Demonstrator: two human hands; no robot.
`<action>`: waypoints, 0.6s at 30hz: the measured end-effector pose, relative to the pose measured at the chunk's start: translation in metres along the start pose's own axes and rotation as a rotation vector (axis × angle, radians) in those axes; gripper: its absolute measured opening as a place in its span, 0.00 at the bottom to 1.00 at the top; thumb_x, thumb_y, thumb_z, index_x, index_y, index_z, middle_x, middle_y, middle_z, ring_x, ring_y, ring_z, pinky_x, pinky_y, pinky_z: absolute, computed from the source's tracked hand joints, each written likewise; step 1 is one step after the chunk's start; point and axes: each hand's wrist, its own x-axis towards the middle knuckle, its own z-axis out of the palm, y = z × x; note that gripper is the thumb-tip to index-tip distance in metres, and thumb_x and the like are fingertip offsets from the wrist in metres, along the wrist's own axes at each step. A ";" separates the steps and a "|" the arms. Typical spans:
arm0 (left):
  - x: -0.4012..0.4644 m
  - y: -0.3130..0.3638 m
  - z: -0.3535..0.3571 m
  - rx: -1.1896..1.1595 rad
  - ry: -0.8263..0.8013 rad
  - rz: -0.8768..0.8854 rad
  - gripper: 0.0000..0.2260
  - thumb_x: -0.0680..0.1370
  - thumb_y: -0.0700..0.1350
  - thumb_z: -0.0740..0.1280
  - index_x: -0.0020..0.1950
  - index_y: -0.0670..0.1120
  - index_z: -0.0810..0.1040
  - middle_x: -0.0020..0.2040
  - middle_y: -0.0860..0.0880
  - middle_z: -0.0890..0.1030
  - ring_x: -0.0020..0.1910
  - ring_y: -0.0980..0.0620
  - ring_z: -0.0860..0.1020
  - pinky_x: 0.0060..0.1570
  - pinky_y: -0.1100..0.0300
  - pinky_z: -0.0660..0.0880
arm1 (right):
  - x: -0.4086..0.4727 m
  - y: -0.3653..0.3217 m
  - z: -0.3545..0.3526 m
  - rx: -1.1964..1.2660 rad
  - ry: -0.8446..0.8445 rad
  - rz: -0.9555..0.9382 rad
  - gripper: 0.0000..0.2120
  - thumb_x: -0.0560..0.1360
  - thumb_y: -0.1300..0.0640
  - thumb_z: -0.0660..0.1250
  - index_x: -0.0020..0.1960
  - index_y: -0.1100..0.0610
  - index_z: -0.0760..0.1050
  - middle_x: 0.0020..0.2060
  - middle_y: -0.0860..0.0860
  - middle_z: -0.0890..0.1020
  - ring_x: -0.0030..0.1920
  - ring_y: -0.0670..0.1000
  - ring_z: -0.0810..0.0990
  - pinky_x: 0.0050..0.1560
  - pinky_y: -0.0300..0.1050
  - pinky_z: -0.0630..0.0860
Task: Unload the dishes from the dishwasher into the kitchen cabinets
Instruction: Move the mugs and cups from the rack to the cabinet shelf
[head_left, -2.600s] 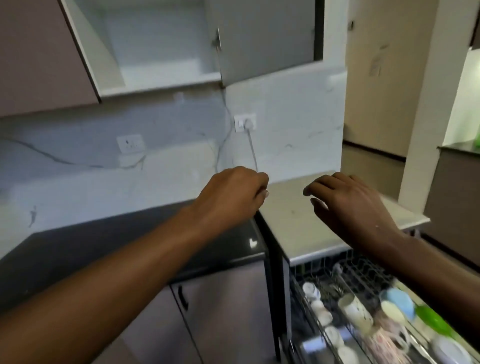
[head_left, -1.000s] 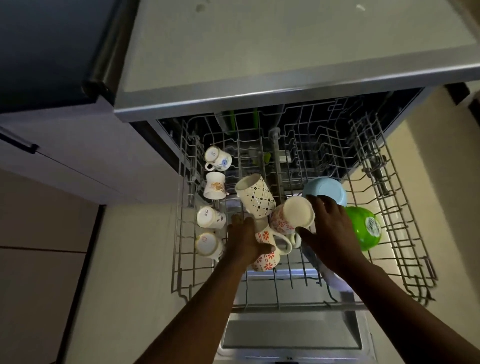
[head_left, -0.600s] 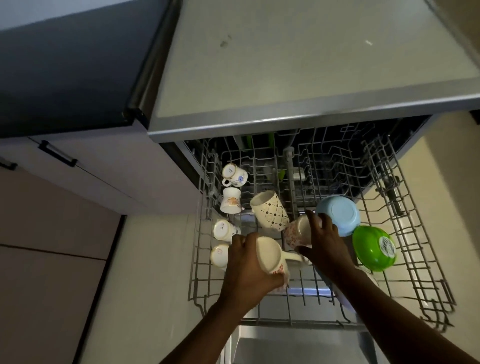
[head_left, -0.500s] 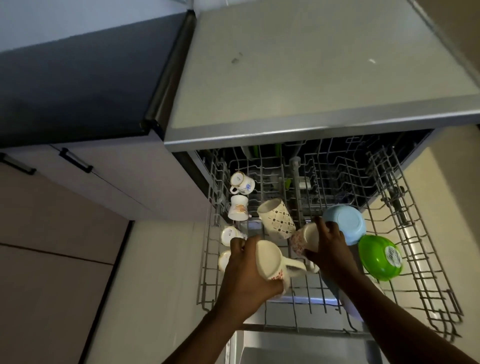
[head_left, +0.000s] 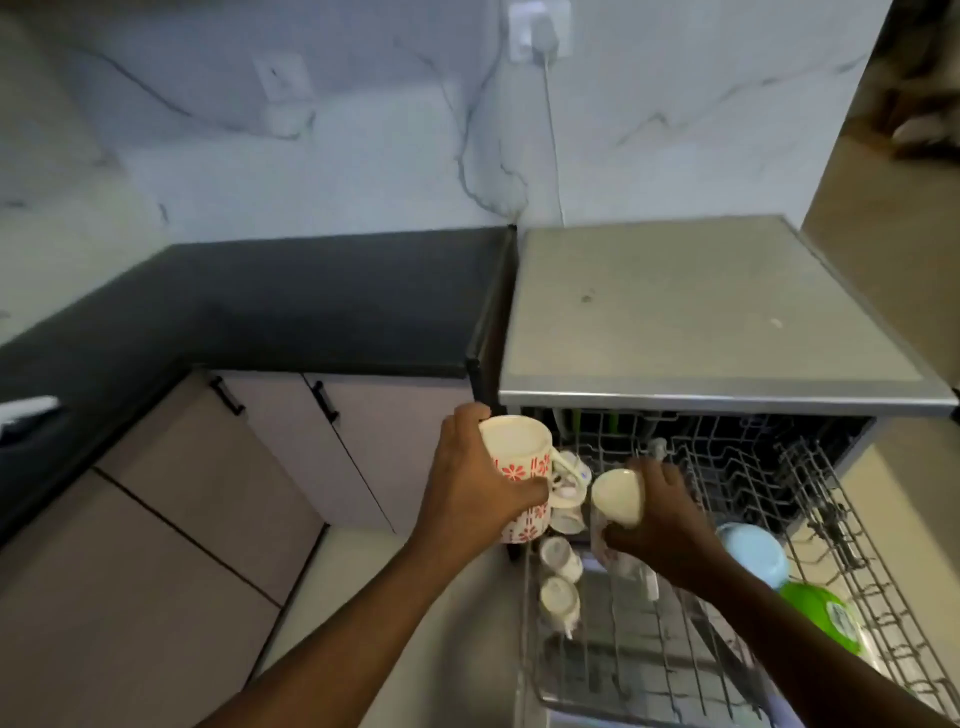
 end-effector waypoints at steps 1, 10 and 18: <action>-0.001 0.003 -0.029 -0.005 0.040 0.019 0.34 0.61 0.52 0.79 0.60 0.54 0.64 0.55 0.54 0.70 0.53 0.55 0.72 0.46 0.60 0.76 | 0.000 -0.033 -0.005 0.054 0.014 -0.006 0.38 0.60 0.54 0.80 0.64 0.55 0.65 0.54 0.50 0.68 0.53 0.53 0.73 0.46 0.44 0.70; -0.018 0.041 -0.277 -0.061 0.279 0.192 0.36 0.62 0.53 0.79 0.63 0.55 0.63 0.57 0.54 0.71 0.54 0.54 0.74 0.46 0.59 0.77 | -0.006 -0.295 -0.053 0.460 0.074 -0.169 0.33 0.64 0.55 0.79 0.61 0.52 0.62 0.50 0.49 0.77 0.50 0.48 0.79 0.44 0.42 0.77; 0.016 0.052 -0.401 -0.098 0.373 0.291 0.36 0.63 0.56 0.77 0.64 0.58 0.59 0.56 0.54 0.74 0.50 0.55 0.77 0.38 0.67 0.74 | 0.035 -0.441 -0.093 0.605 0.130 -0.428 0.24 0.67 0.55 0.76 0.59 0.52 0.70 0.52 0.50 0.79 0.52 0.50 0.81 0.47 0.43 0.80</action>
